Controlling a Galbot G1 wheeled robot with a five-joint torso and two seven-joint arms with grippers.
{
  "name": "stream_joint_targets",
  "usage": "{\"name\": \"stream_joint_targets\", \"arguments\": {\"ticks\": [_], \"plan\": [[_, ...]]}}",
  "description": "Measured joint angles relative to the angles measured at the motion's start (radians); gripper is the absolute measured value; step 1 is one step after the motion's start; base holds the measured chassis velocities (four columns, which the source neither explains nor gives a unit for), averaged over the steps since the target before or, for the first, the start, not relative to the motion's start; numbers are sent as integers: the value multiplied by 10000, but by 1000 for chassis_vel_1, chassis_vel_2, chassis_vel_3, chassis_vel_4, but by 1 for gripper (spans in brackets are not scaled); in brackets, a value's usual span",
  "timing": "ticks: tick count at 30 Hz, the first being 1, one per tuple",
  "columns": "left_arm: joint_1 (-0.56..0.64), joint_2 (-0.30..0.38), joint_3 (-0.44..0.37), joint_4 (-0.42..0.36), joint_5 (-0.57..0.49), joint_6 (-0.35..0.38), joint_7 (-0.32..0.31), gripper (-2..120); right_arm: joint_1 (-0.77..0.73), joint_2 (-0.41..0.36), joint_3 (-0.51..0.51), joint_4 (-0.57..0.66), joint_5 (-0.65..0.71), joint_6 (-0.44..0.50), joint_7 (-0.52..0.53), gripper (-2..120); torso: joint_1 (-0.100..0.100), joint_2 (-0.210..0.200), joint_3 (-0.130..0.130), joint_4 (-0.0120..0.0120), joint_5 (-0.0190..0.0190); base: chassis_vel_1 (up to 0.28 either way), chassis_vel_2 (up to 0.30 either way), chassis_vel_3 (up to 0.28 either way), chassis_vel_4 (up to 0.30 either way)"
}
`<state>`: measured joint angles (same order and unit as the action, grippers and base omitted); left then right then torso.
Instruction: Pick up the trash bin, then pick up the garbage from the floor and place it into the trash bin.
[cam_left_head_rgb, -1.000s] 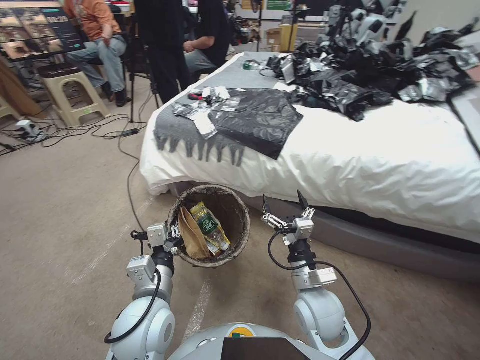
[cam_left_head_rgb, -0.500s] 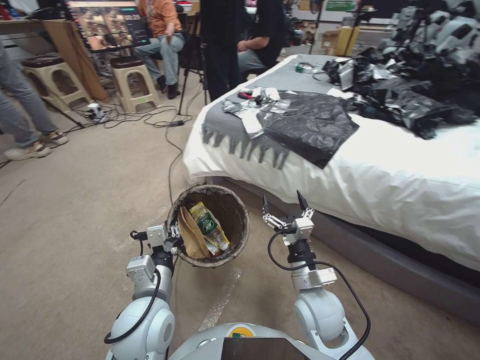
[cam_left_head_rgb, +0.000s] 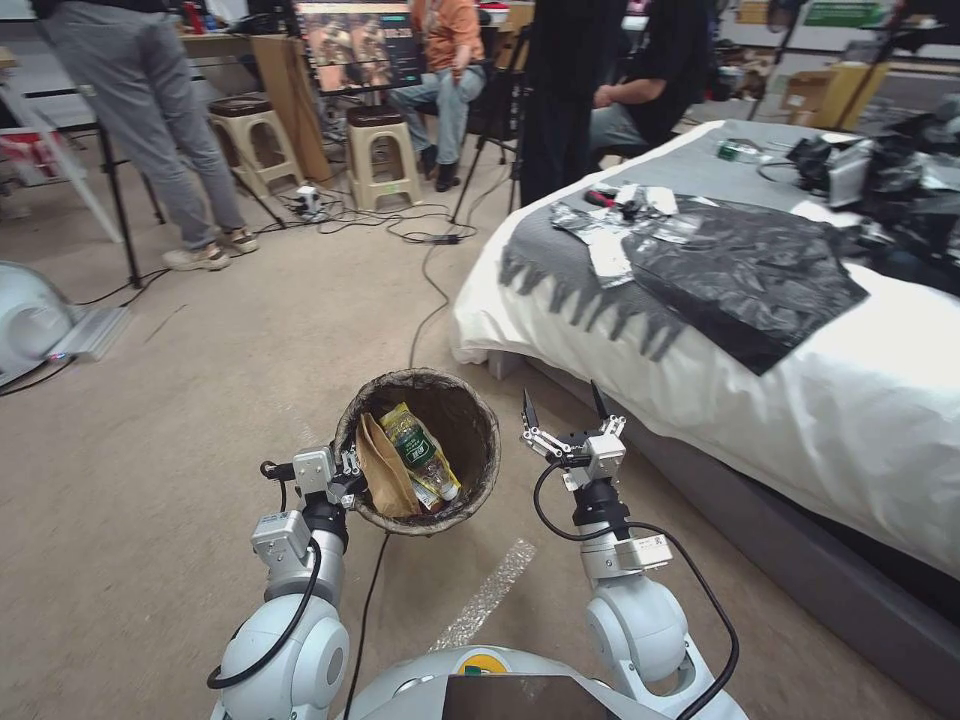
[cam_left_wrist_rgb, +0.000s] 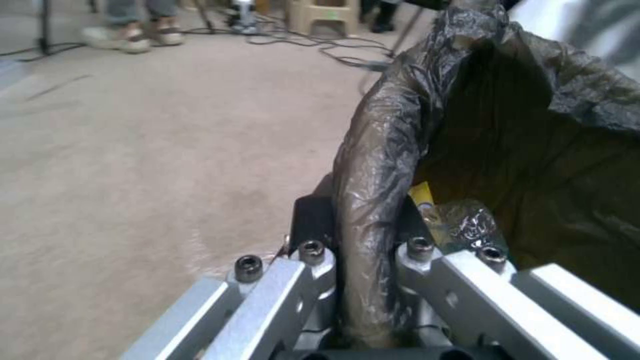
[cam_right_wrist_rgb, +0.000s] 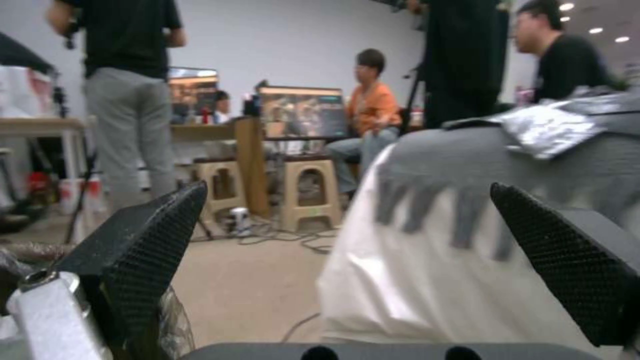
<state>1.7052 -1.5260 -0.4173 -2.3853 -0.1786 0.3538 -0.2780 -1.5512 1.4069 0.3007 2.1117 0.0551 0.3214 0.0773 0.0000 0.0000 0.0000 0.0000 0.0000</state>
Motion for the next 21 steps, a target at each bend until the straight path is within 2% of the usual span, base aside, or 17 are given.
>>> {"name": "stream_joint_targets", "arguments": {"ticks": [21], "plan": [[-9,3,12,17,12,-9,18,5,73,8,60,-71,80,163,-183,100,0,0,0,0,0,131,130,121,125]]}}
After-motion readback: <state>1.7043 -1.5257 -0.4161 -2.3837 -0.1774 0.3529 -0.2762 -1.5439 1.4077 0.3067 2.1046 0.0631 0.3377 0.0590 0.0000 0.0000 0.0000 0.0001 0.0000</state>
